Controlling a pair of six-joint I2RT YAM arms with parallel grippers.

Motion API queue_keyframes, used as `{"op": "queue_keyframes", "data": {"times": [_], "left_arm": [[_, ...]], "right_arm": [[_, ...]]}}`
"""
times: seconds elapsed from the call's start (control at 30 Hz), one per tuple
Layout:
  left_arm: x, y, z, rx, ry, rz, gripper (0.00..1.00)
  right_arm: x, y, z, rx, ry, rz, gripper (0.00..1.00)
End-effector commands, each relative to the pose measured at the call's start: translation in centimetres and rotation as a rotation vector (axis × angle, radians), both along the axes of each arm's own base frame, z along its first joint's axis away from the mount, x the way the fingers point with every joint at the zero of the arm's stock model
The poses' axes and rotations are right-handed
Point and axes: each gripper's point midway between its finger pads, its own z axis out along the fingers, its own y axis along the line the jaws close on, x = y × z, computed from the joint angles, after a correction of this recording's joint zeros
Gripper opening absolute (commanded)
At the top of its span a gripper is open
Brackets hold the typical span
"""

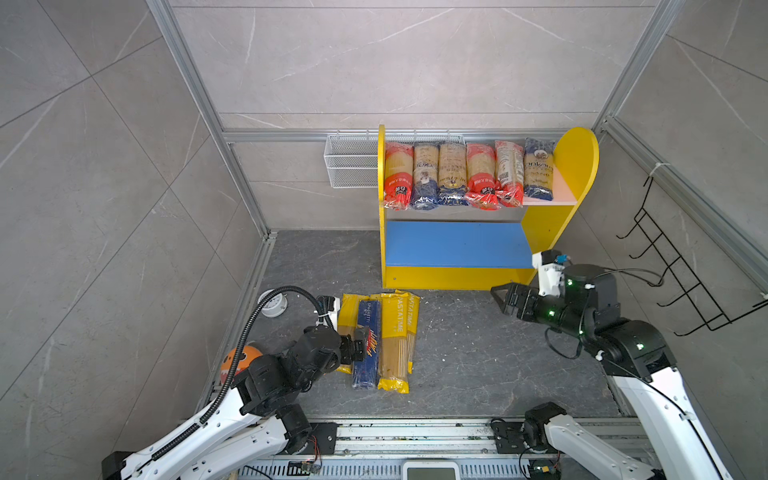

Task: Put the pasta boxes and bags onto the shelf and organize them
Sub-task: 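Withdraw the right gripper down while the left gripper lowers over the Barilla packet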

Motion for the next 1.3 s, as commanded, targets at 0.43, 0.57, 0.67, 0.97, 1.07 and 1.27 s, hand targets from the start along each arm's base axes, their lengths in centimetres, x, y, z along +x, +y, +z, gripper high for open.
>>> {"op": "queue_keyframes", "data": {"times": [0.43, 0.57, 0.67, 0.97, 1.07, 1.27], "left_arm": [[-1.5, -0.9, -11.3, -0.024, 0.288, 0.131, 0.99], [-2.0, -1.1, -12.5, 0.005, 0.304, 0.150, 0.97], [-2.6, -1.8, -13.3, 0.030, 0.312, 0.147, 0.97], [-3.5, -1.7, -16.1, 0.130, 0.331, 0.215, 0.96], [-3.3, -1.8, -16.1, 0.145, 0.322, 0.228, 0.96], [-2.5, -2.2, -16.3, 0.189, 0.296, 0.244, 0.95]], "right_arm": [[-3.2, 2.2, -9.5, 0.038, 0.170, 0.089, 0.90], [-2.3, 3.2, -10.9, 0.030, 0.190, 0.117, 0.90], [-1.8, 3.7, -11.7, 0.016, 0.202, 0.133, 0.90], [-1.3, 4.2, -12.1, -0.006, 0.195, 0.158, 0.90], [-1.5, 4.0, -12.0, -0.016, 0.193, 0.159, 0.90], [-2.1, 3.4, -11.8, -0.031, 0.183, 0.152, 0.90]]}}
